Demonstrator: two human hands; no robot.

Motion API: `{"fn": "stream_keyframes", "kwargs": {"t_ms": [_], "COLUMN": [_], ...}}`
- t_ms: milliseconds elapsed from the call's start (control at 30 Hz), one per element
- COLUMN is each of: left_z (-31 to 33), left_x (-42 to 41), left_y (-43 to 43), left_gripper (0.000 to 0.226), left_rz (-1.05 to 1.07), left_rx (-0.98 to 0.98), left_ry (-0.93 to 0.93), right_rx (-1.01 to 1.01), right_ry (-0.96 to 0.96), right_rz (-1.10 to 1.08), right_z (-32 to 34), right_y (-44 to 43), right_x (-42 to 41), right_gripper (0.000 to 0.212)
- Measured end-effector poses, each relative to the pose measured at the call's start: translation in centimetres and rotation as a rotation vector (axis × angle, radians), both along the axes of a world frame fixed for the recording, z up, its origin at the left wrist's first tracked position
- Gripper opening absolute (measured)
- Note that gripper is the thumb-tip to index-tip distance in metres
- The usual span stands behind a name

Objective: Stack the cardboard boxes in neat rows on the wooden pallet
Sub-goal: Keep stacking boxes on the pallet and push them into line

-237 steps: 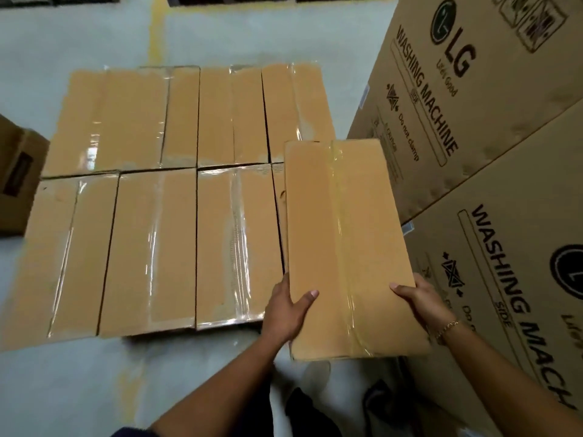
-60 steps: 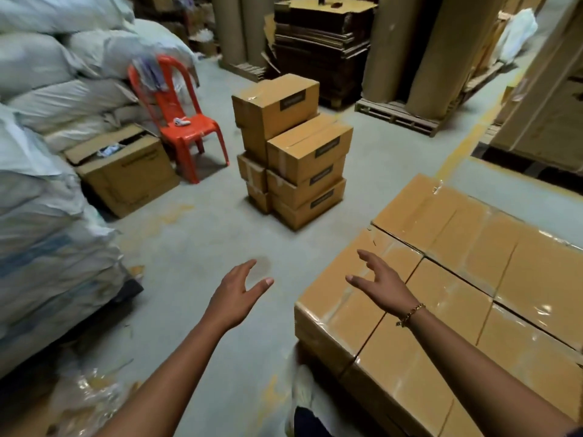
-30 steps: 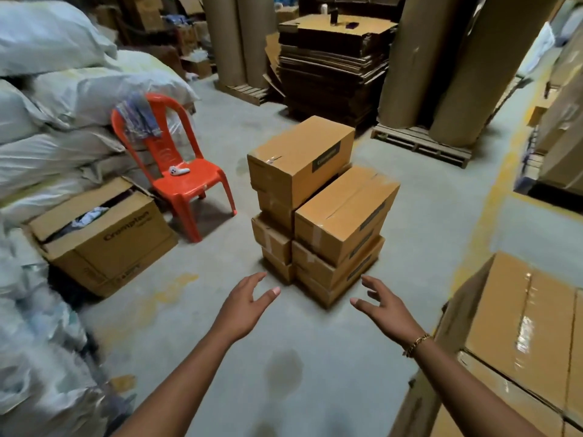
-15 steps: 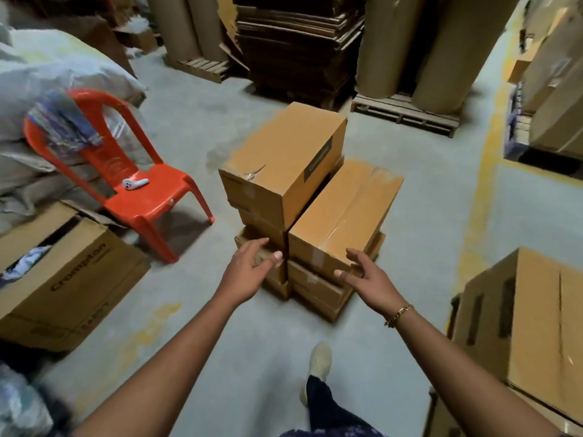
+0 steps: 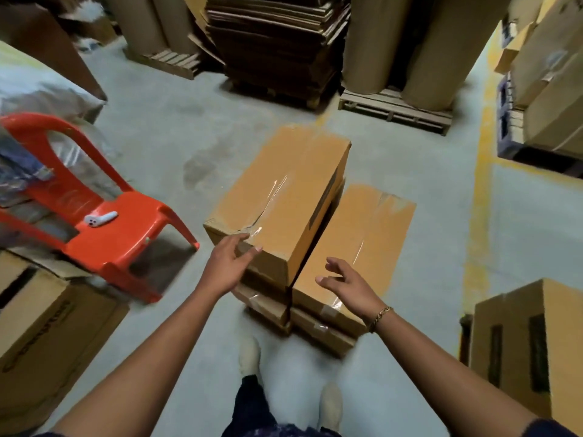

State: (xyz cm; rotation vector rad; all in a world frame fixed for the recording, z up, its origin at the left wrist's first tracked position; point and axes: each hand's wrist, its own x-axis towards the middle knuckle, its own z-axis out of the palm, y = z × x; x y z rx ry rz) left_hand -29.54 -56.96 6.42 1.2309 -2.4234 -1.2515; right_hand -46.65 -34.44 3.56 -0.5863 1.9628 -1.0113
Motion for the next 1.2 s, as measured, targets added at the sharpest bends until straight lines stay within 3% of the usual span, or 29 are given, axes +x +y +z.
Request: {"fn": "stream_keyframes", "kwargs": {"t_ms": [200,333,467,633,767,900,1000,1200], "left_z": [-3.7,-5.7,-8.0,-9.6,-10.9,-11.2,-10.9,-8.2], "left_x": [-3.8,-6.3,-7.8,-8.7,-9.3,-9.2,-9.0,-8.3], "left_y": [-11.0,-17.2,-21.8,-23.8,-25.0,-25.0,-24.4,-22.2], "left_gripper": [0.049,0.069,0.079,0.082,0.105,0.081,0.063,0.058], "left_rz": [-0.080,-0.092,-0.129,-0.142,-0.048,-0.128,-0.122,-0.141], "left_rx": [-0.086,-0.134,0.005,0.253,0.367,0.358,0.279,0.204], "left_ry": [-0.047,-0.141,-0.265,-0.225,-0.240,-0.232,-0.153,-0.070], "right_rx": [0.050,0.077,0.073,0.098,0.093,0.101,0.070,0.012], "right_ry": [-0.062,-0.133,-0.206,-0.251,-0.254,-0.262,-0.233,-0.141], "right_rz": [-0.198,-0.363,-0.485,-0.578,-0.644,-0.680,-0.731,-0.811], "right_z": [-1.6,-2.8,-4.1,-5.6,-6.7,-7.9,-8.1,-6.3], "right_y": [-7.7,-11.8,-15.2,-18.4,-19.2,-20.1,-20.5,-18.3], "right_x": [-1.1,-1.5,-1.3,-0.7,-0.8,-0.6,-0.3,0.3], "right_gripper": [0.071,0.075,0.079,0.080,0.084,0.102,0.104,0.099]}}
